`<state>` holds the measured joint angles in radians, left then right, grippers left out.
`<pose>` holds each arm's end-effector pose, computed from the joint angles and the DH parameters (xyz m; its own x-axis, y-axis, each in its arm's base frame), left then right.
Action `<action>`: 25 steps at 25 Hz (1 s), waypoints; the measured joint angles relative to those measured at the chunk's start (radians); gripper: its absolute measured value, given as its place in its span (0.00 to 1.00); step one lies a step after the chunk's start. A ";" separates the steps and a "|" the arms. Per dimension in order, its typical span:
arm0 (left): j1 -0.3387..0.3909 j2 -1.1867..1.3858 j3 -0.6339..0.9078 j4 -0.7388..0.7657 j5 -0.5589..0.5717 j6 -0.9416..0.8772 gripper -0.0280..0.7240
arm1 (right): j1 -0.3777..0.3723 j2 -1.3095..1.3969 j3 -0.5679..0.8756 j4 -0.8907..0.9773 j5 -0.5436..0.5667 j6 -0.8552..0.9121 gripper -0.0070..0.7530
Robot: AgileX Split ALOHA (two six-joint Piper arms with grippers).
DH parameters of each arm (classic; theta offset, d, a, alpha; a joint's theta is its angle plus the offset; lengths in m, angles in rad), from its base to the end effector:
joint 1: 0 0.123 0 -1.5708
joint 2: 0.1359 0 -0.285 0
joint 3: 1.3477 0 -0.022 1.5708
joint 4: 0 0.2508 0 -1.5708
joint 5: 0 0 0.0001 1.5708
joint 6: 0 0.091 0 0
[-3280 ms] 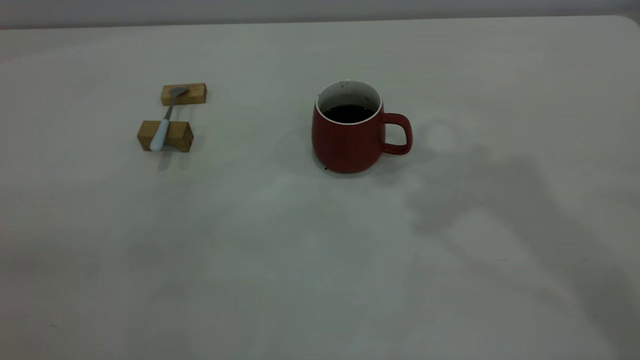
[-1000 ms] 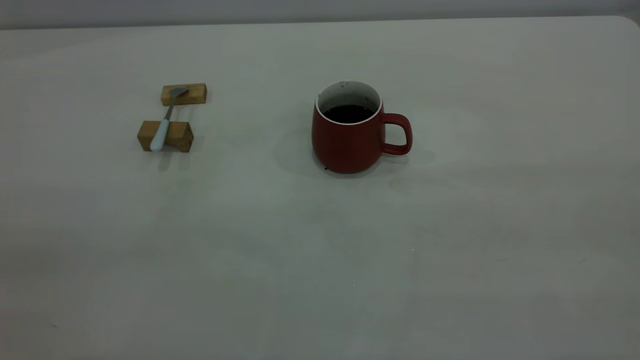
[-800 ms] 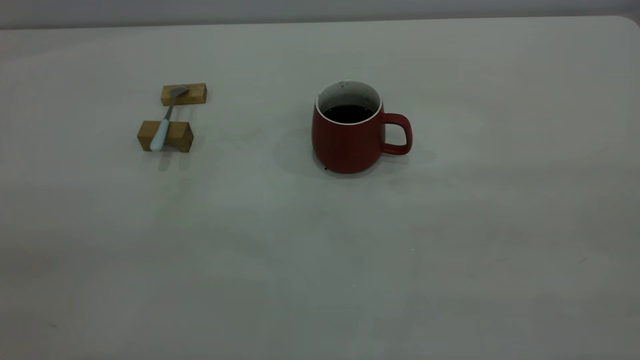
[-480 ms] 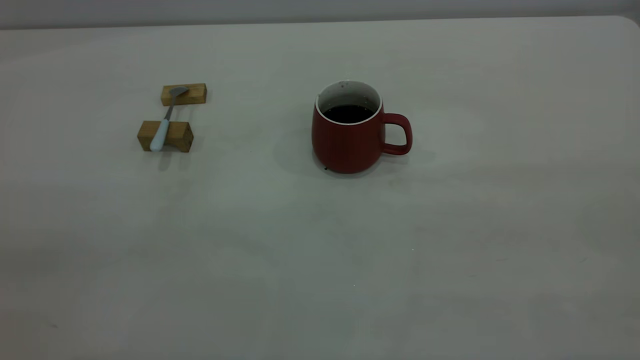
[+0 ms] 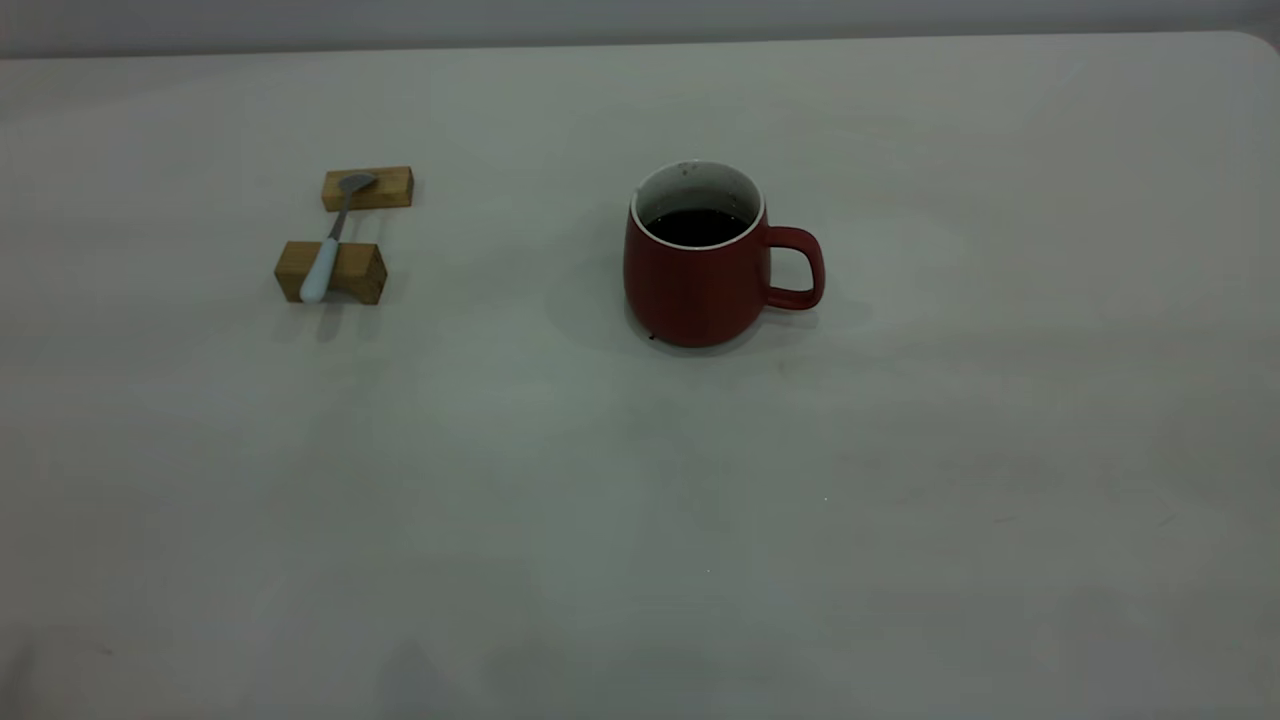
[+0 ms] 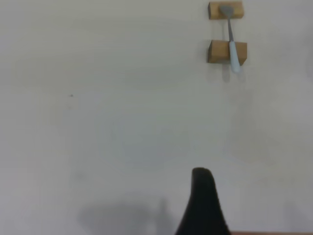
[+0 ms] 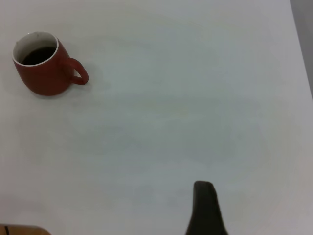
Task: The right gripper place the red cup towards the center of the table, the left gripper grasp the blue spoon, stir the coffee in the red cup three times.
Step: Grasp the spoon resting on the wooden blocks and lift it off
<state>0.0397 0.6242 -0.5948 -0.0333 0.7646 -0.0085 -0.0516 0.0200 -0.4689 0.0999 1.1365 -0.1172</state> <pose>0.1117 0.0023 0.2967 -0.6476 -0.0583 -0.7597 -0.0432 0.9983 -0.0397 -0.0019 0.0083 0.2631 -0.5593 -0.0459 -0.8277 -0.0654 0.9978 -0.0111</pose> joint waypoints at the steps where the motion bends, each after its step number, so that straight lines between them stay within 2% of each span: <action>1: 0.000 0.070 -0.007 -0.012 -0.041 0.001 0.90 | 0.000 0.000 0.000 0.000 0.000 0.000 0.78; 4: 0.000 0.254 -0.033 -0.059 -0.145 0.018 0.91 | 0.000 0.000 0.000 0.000 0.000 0.000 0.78; 8: 0.000 0.486 -0.081 -0.103 -0.227 0.040 0.91 | 0.000 0.000 0.000 0.000 0.000 0.000 0.78; 16: -0.071 0.896 -0.245 -0.126 -0.320 0.053 0.91 | 0.000 0.000 0.000 0.001 0.000 0.000 0.78; 25: -0.156 1.272 -0.459 -0.129 -0.345 0.053 0.90 | 0.000 0.000 0.000 0.001 0.000 0.000 0.78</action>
<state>-0.1160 1.8962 -1.0539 -0.1622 0.4193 0.0449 -0.0516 0.0200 -0.4689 0.1012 1.1362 -0.1172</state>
